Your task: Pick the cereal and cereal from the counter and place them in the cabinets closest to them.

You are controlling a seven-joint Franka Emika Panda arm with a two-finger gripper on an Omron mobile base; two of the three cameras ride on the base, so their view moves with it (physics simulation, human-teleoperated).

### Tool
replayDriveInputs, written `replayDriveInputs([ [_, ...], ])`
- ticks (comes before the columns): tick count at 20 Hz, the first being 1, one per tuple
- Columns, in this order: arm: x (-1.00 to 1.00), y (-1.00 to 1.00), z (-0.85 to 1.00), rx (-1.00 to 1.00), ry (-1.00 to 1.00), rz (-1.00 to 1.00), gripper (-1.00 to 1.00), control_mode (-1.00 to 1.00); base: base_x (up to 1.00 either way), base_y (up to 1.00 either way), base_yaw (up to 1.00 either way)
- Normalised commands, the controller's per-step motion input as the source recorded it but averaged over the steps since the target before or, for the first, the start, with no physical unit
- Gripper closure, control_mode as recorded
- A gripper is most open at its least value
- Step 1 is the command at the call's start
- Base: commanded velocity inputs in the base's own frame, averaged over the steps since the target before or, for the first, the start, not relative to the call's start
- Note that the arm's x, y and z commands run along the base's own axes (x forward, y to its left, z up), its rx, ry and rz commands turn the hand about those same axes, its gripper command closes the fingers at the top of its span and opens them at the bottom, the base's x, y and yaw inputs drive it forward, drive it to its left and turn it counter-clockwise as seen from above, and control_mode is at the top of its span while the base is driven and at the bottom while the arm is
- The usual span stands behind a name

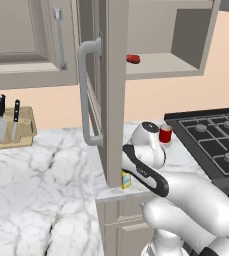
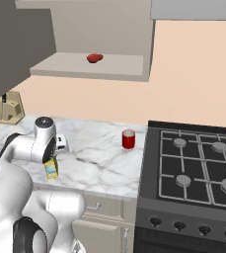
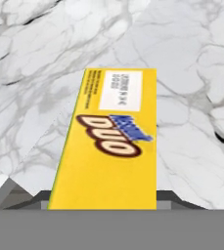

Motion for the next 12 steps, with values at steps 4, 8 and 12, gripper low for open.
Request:
replayDriveInputs([
  [4,0.00,0.00,0.01,0.00,-0.01,0.00,1.00,-1.00,0.00,0.00,0.00],
  [8,-0.03,-0.03,0.29,0.01,-0.08,0.00,1.00,-1.00,0.00,0.00,0.00],
  [12,-0.21,-0.18,0.45,0.01,-0.08,-0.04,1.00,-1.00,0.00,0.00,0.00],
])
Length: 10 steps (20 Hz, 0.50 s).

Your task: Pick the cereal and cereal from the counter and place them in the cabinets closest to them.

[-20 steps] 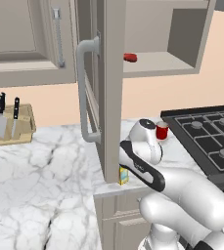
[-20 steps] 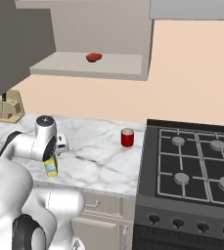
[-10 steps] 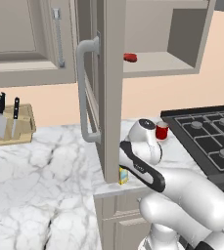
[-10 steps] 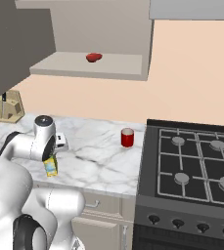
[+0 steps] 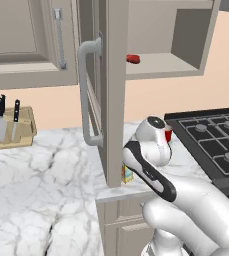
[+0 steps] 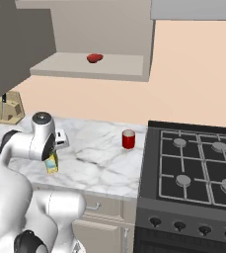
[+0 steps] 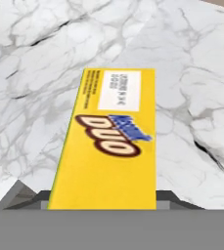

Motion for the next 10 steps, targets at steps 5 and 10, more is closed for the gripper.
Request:
replayDriveInputs([
  [5,-0.45,-0.36,0.40,0.01,-0.09,-0.06,1.00,-1.00,0.00,0.00,0.00],
  [10,-0.52,-0.42,0.42,0.02,-0.13,-0.07,1.00,-1.00,0.00,0.00,0.00],
])
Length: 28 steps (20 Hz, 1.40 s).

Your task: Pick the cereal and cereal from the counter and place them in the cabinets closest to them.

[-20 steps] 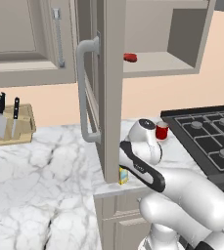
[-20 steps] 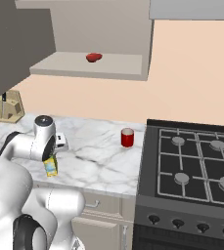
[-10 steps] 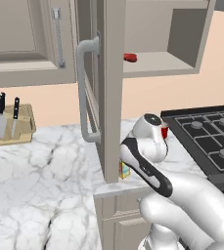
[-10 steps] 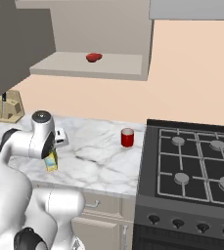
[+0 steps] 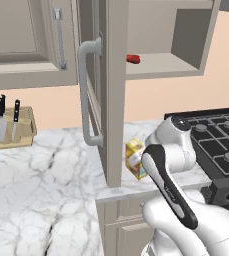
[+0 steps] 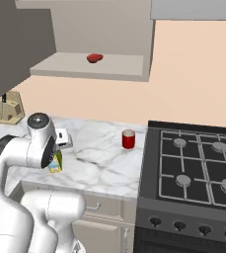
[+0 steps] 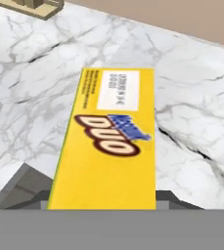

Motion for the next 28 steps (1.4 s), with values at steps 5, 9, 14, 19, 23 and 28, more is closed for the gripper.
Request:
replayDriveInputs([
  [5,-0.40,-0.41,0.55,0.04,-0.12,-0.10,1.00,-1.00,0.00,0.00,0.00],
  [9,-0.26,-0.32,0.65,0.04,-0.07,-0.13,1.00,-1.00,0.00,0.00,0.00],
  [14,-0.22,-0.25,0.67,0.01,-0.09,-0.16,1.00,-1.00,0.00,0.00,0.00],
  [19,-0.19,-0.17,0.70,0.01,-0.11,-0.16,1.00,-1.00,0.00,0.00,0.00],
  [23,-0.18,-0.14,0.75,0.02,-0.12,-0.13,1.00,-1.00,0.00,0.00,0.00],
  [28,-0.16,-0.13,0.83,0.04,-0.12,-0.10,1.00,-1.00,0.00,0.00,0.00],
])
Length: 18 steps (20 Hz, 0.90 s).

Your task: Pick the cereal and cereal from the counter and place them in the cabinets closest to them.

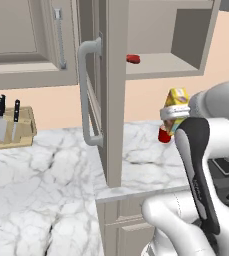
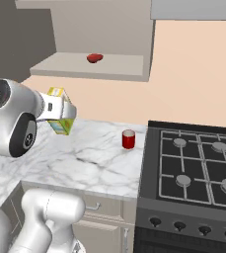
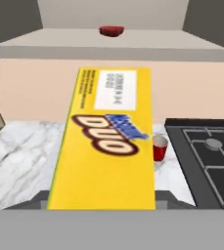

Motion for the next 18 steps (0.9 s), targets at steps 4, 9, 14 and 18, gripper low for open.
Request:
replayDriveInputs([
  [4,-0.19,-0.14,0.84,0.05,-0.12,-0.07,1.00,-1.00,0.00,0.00,0.00],
  [9,-0.25,-0.14,0.73,0.05,-0.13,-0.06,1.00,-1.00,0.00,0.00,0.00],
  [14,-0.11,-0.03,0.44,0.02,-0.11,-0.01,1.00,-1.00,0.00,0.00,0.00],
  [18,0.00,0.00,0.04,0.00,-0.03,0.00,1.00,-1.00,0.00,0.00,0.00],
])
